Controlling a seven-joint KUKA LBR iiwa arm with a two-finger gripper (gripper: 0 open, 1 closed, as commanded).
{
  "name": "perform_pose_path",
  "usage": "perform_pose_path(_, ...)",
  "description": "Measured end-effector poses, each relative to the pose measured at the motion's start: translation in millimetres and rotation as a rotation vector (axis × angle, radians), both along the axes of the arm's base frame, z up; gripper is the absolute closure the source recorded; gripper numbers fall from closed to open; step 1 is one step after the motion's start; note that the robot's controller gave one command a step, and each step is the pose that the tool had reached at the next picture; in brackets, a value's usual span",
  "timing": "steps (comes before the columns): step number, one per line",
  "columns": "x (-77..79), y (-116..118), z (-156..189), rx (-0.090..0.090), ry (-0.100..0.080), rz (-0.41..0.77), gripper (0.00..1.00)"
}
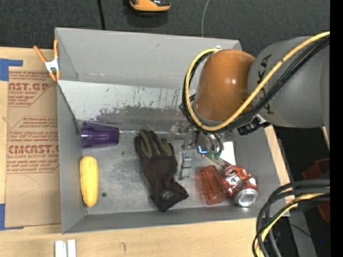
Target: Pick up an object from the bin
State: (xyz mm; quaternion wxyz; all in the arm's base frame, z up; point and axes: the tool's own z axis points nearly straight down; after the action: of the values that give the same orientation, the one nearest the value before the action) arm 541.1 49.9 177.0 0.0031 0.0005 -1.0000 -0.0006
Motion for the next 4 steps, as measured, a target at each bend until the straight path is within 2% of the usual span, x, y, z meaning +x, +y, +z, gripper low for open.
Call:
perform_pose_path(1, 1.4, 0, 5, 0.000, -0.007, 0.000, 0.00)
perform_pose_path(2, 5.6, 8, -32, -0.001, -0.014, 0.072, 0.00)
perform_pose_path(3, 10.6, 24, -92, -0.001, -0.011, 0.201, 0.00)
perform_pose_path(4, 6.4, 17, -103, 0.003, -0.014, 0.147, 0.00)
